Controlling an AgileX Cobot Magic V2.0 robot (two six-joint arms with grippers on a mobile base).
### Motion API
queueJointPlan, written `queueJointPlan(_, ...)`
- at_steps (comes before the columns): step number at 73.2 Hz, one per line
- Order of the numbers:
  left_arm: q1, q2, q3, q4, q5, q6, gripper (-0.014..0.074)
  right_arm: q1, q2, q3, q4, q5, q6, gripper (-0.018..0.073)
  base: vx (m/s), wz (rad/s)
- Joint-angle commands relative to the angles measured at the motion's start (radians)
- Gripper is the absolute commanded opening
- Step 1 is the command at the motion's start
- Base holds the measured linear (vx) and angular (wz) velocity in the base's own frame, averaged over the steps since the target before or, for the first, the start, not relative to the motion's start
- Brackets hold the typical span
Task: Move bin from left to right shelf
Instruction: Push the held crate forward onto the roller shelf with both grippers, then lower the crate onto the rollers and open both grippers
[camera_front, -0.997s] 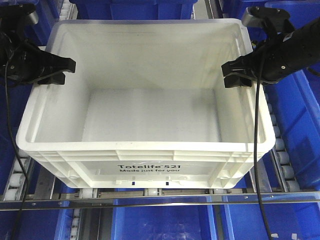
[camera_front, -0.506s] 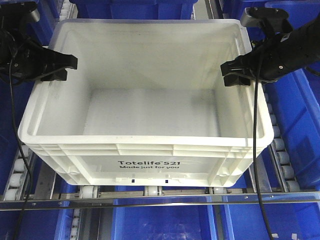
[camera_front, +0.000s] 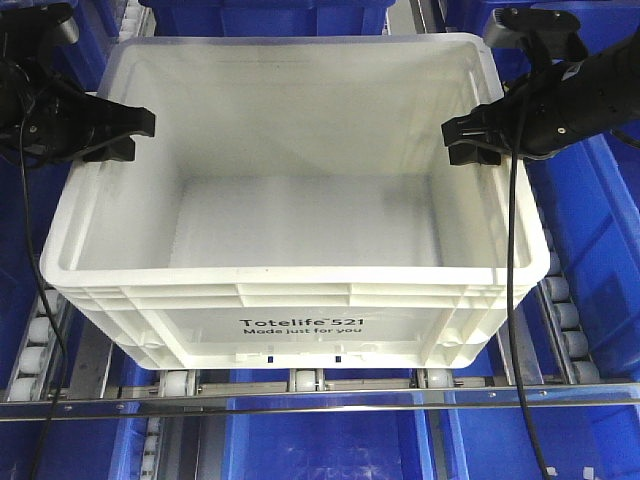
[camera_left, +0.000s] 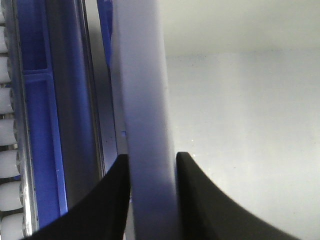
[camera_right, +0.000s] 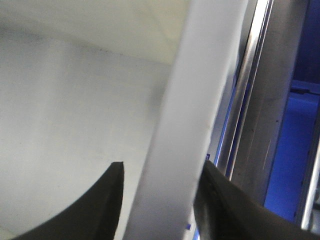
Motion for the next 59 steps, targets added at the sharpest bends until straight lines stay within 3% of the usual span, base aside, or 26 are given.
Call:
queueJointPlan(1, -0.002, -0.022, -0.030, -0.028, -0.035, 0.024, -0.0006, -0.001, -0.050, -0.043, -0.012, -0.152, -0.057, -0.0005, 0.00, 0.00)
queueJointPlan(40, -0.002, 0.007, -0.030, -0.024, -0.046, 0.024, 0.0002, -0.001, -0.050, -0.043, -0.012, -0.155, -0.057, 0.0003, 0.00, 0.00)
queueJointPlan(49, -0.002, 0.007, -0.030, -0.025, -0.065, 0.050, 0.0036, -0.001, -0.050, -0.043, -0.009, -0.156, -0.057, 0.0051, 0.00, 0.00)
queueJointPlan(59, -0.002, 0.007, -0.030, -0.025, -0.080, 0.058, 0.0107, -0.001, -0.050, -0.043, -0.009, -0.156, -0.057, 0.0175, 0.00, 0.00)
